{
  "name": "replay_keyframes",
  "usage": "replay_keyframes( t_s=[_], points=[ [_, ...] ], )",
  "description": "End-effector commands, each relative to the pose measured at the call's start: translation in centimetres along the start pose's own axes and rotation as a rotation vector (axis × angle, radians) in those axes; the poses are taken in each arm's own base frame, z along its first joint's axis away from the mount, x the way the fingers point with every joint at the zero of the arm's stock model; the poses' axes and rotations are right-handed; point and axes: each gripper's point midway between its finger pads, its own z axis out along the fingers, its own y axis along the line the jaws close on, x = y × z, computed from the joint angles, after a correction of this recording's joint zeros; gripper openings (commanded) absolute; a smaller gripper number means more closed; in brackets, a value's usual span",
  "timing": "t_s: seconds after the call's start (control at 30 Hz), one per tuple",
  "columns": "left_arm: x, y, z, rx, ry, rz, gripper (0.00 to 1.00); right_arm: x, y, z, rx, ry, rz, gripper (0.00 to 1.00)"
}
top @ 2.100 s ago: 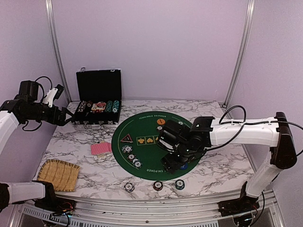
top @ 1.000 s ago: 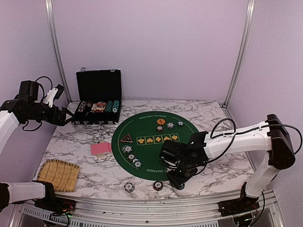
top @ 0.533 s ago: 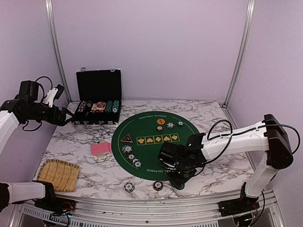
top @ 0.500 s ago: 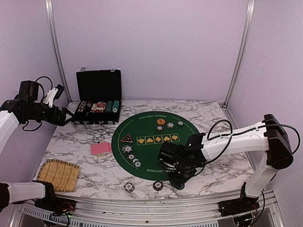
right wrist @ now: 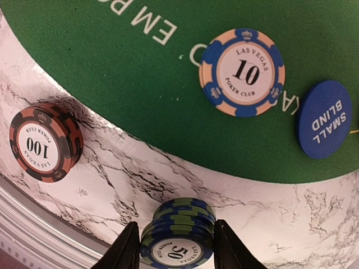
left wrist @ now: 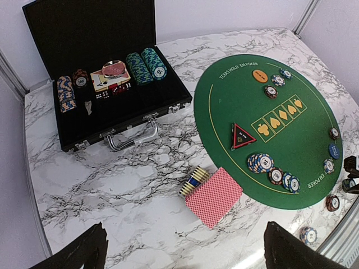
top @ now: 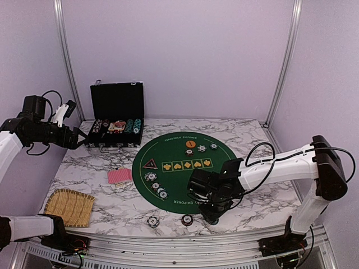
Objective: Distribute texas hold em gaming equipment
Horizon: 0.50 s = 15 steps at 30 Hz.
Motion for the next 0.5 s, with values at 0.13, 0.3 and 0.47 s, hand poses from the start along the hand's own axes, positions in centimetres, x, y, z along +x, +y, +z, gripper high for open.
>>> replay_keyframes(
  t_s=[0.13,0.3,0.47],
  points=[
    [-0.1,-0.3,-0.8,-0.003,-0.001,0.008,0.99,-0.5,0.0,-1.2,0.005,-0.040,0.005,0.31],
    [-0.1,-0.3,-0.8,0.000,-0.002,0.007,0.99,-0.8,-0.4,-2.2,0.018,-0.056,0.009,0.27],
    [-0.2,-0.4,-0.8,0.002,-0.003,0.007,0.99,-1.3,-0.6,-3.2,0.020,-0.077,0.021,0.26]
  ],
)
